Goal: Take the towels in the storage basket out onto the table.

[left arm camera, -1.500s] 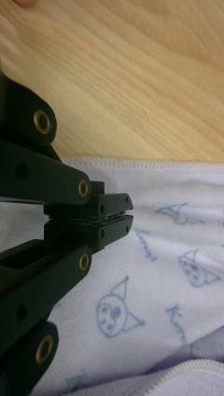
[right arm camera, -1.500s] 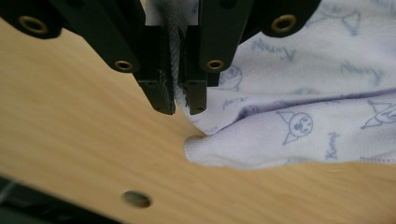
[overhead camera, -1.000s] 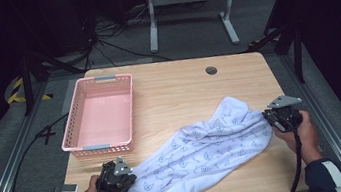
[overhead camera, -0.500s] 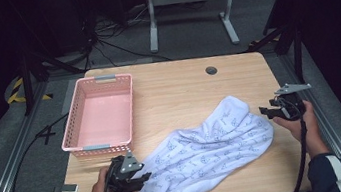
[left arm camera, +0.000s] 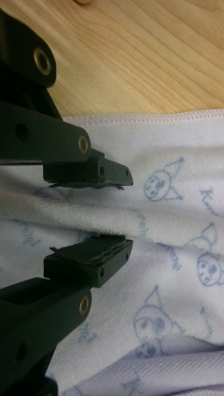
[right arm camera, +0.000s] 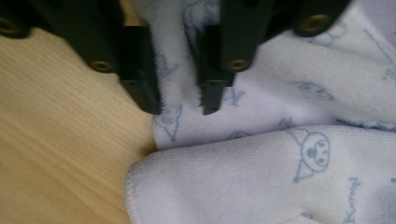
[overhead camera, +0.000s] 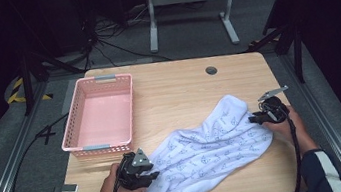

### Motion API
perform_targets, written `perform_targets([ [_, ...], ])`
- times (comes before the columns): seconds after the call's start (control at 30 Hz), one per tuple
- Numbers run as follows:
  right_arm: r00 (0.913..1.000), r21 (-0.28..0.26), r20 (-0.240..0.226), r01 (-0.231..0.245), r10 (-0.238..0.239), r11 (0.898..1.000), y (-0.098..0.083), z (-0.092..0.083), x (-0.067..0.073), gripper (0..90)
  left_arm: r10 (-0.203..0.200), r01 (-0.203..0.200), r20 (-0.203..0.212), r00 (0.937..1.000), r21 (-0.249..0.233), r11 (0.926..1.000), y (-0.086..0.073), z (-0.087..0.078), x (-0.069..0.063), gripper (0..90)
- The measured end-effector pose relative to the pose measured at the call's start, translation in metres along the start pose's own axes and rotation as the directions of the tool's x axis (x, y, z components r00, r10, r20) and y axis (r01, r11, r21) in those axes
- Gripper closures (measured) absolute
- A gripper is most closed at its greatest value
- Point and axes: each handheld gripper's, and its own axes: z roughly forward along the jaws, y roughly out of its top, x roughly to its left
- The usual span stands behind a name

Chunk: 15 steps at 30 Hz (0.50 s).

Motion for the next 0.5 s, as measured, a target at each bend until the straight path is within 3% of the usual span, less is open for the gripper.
perform_targets([
  [0.03, 0.9985, -0.033, 0.053, 0.019, -0.017, 0.999, 0.005, -0.004, 0.003, 84.6, 0.001, -0.001, 0.034, 0.9994, -0.005, 1.0000, 0.001, 0.001, -0.004, 66.4],
  [0.07, 0.9985, -0.033, 0.053, 0.019, -0.017, 0.999, 0.005, -0.004, 0.003, 84.6, 0.001, -0.001, 0.034, 0.9994, -0.005, 1.0000, 0.001, 0.001, -0.004, 67.4],
  [0.13, 0.9959, -0.091, 0.089, 0.023, -0.015, 0.996, 0.011, -0.015, 0.009, 85.3, 0.010, -0.010, 0.049, 0.9988, -0.002, 0.9999, 0.003, 0.003, -0.008, 68.4],
  [0.2, 0.9959, -0.175, 0.085, 0.044, -0.030, 0.984, 0.018, -0.032, 0.022, 85.3, 0.021, -0.022, 0.072, 0.9972, 0.013, 0.9997, 0.005, 0.004, -0.013, 71.0],
  [0.23, 0.9951, -0.216, 0.056, 0.092, -0.082, 0.972, 0.022, -0.042, 0.037, 85.3, 0.044, -0.045, 0.078, 0.9960, 0.012, 0.9989, 0.007, 0.005, -0.016, 71.8],
  [0.27, 0.9911, -0.230, 0.045, 0.132, -0.125, 0.964, 0.025, -0.048, 0.051, 85.3, 0.040, -0.041, 0.101, 0.9941, 0.012, 0.9991, 0.008, 0.006, -0.021, 72.1],
  [0.33, 0.9751, -0.268, -0.008, 0.211, -0.222, 0.940, 0.028, -0.054, 0.086, 85.2, 0.073, -0.076, 0.111, 0.9911, 0.024, 0.9968, 0.012, 0.008, -0.029, 72.6],
  [0.43, 0.9346, -0.261, -0.068, 0.321, -0.349, 0.910, 0.029, -0.048, 0.135, 85.1, 0.094, -0.097, 0.136, 0.9863, 0.020, 0.9950, 0.017, 0.013, -0.038, 73.1],
  [0.5, 0.9103, -0.234, -0.113, 0.365, -0.398, 0.901, 0.027, -0.037, 0.160, 84.5, 0.111, -0.115, 0.148, 0.9827, 0.021, 0.9931, 0.020, 0.015, -0.041, 72.8],
])
